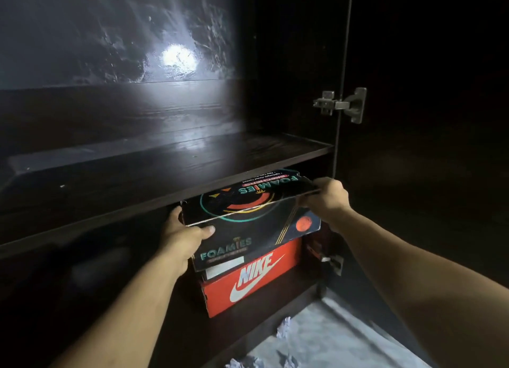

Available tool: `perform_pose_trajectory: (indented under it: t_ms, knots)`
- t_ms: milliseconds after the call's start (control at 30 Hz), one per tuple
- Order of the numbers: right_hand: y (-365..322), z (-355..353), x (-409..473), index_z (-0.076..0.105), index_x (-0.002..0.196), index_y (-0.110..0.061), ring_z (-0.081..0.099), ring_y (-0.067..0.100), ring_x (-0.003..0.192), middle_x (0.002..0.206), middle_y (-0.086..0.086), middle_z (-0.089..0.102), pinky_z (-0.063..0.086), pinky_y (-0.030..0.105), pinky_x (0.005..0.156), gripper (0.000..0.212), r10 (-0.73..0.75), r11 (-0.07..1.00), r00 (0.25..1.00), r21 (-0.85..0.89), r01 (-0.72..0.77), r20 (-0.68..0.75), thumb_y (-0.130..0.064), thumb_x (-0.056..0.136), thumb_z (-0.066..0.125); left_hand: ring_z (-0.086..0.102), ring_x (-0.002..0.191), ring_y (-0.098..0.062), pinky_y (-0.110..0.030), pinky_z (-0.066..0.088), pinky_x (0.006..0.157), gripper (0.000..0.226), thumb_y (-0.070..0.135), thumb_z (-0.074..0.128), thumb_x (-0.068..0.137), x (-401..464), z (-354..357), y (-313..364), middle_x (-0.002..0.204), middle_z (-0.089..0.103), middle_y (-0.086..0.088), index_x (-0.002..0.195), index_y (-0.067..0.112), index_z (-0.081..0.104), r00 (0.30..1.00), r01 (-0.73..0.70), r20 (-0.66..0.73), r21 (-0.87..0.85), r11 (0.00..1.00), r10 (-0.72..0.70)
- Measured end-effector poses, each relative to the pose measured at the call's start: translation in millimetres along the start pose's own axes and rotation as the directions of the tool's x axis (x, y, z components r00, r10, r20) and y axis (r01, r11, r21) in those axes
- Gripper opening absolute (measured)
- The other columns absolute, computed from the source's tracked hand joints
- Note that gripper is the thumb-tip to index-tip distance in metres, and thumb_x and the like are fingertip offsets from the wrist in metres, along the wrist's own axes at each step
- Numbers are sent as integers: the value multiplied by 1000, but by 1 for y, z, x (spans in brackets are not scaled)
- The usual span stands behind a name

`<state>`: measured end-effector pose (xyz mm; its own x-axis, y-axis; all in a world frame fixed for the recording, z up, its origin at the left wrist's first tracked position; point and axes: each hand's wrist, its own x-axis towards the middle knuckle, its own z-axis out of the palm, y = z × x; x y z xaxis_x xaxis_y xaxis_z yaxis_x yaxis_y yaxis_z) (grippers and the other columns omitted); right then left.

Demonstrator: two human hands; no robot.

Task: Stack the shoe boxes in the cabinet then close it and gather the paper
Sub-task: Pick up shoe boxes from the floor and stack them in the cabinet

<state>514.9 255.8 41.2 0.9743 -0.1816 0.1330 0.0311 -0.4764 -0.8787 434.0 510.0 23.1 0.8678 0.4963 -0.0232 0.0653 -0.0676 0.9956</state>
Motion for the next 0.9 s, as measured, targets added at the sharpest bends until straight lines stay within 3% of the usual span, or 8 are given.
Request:
perform_pose_trajectory:
  t_ms: [133,200,267,367,467,600,767,900]
  knots:
    - [8,28,18,67,117,-20,62,28,113,126,14,61,51,39,99,51,-85,993,995,78,89,-45,-22,67,80,56,120,-23,-31,48,89,86,-11,71,77,18,13,-10,141,51,-6,148,22,35,996,-78,-40,1,997,78]
    - [7,35,20,64,125,-16,45,35,132,137,22,50,34,41,114,45,-173,984,985,-46,174,15,-12,79,69,55,109,-14,-24,47,84,76,-11,69,80,25,18,-11,135,52,-1,144,20,43,993,-105,-51,3,994,105]
    - [4,40,22,57,131,-4,28,36,143,140,27,46,12,41,122,44,-245,954,964,-154,259,102,-2,87,58,50,101,-11,-17,44,77,67,-10,68,81,32,21,-10,136,53,-8,140,14,49,989,-127,-70,5,992,127]
    - [8,54,35,53,128,2,5,36,149,147,30,37,9,35,122,40,-267,948,961,-162,274,67,-3,88,54,54,98,-13,-22,47,80,67,-9,73,77,44,22,-11,133,57,-13,137,11,52,984,-144,-103,24,989,146]
    - [16,69,44,44,139,1,8,31,150,157,23,23,12,27,120,51,-274,945,961,-178,275,31,-3,89,52,63,90,-21,-31,54,77,69,-7,76,74,50,22,-13,123,63,-15,136,12,53,981,-133,-137,29,991,135]
    - [21,74,56,7,156,-15,5,23,151,164,5,-10,14,27,118,86,-242,907,939,-287,308,245,4,87,54,66,88,-25,-27,54,65,68,-2,78,75,56,24,-15,121,64,-15,136,12,53,977,-151,-145,63,986,159]
    - [18,69,69,-5,155,-30,10,27,150,161,-6,-21,24,37,119,95,-167,869,914,-383,313,370,1,88,56,65,105,-32,-44,56,89,66,-2,79,74,60,24,-15,127,61,-16,134,9,54,967,-156,-178,157,975,183]
    - [20,53,63,5,156,-22,7,21,150,164,-2,-8,15,26,117,92,-230,901,911,-279,333,344,-3,87,63,58,118,-33,-46,49,99,73,1,80,73,59,30,-14,134,57,-17,139,8,48,963,-139,-185,276,951,194]
